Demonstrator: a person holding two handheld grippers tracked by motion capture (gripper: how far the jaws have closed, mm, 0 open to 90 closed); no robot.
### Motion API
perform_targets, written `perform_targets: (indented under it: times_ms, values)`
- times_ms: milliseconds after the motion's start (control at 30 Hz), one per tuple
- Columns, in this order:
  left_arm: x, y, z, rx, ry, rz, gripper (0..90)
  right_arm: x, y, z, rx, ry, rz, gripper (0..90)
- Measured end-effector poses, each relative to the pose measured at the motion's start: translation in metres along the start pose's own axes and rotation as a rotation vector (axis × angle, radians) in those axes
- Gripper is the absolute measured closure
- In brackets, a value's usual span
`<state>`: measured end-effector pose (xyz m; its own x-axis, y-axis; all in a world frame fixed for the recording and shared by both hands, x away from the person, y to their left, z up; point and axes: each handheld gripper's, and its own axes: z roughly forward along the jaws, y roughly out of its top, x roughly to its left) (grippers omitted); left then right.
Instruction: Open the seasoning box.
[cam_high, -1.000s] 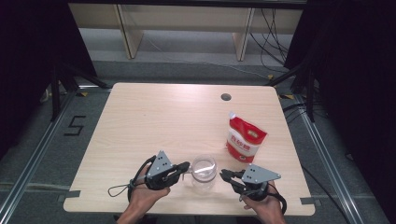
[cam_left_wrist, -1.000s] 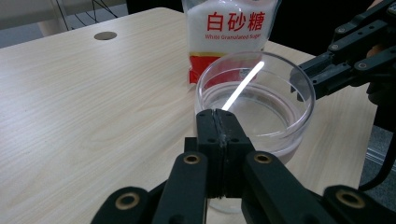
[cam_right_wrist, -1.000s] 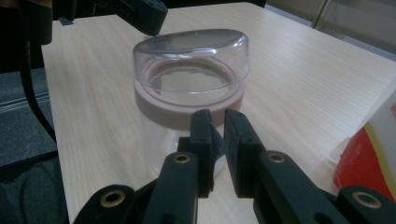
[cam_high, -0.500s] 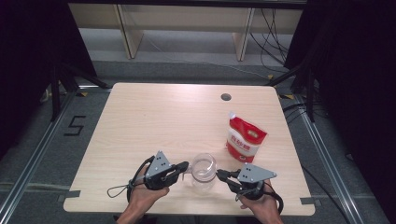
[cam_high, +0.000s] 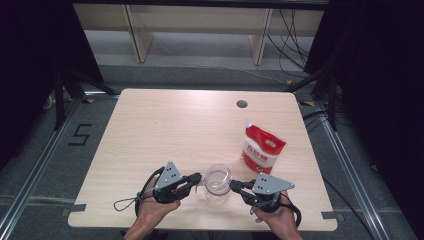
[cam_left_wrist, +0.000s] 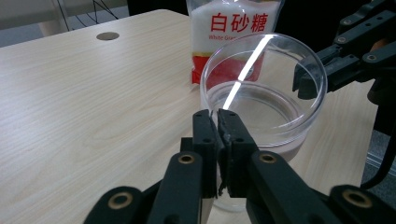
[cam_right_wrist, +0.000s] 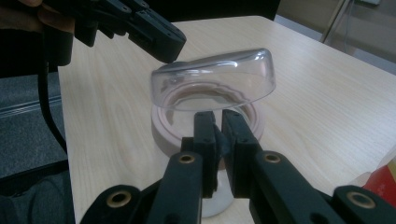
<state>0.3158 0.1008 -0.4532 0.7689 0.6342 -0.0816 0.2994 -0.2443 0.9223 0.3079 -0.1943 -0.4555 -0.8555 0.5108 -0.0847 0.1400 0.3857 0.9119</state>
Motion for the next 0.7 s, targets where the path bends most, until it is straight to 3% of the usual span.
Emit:
perform_targets:
  times_ms: [200, 433, 633, 700]
  values:
    - [0.006, -0.005, -0.004, -0.025, -0.024, -0.094, 60.4, 0.0, 0.003, 0.0, 0.003, 0.006, -0.008, 84.9]
    - [0.009, -0.019, -0.016, 0.042, 0.013, -0.085, 38.0, 0.0, 0.005, 0.0, 0.0, 0.004, -0.014, 84.6]
    - [0.01, -0.037, -0.02, 0.097, 0.038, -0.102, 32.4, 0.003, 0.011, 0.003, -0.009, -0.01, -0.024, 84.3]
    - [0.01, -0.04, -0.02, 0.113, 0.057, -0.069, 32.0, 0.005, 0.014, 0.003, -0.002, -0.016, -0.042, 84.1]
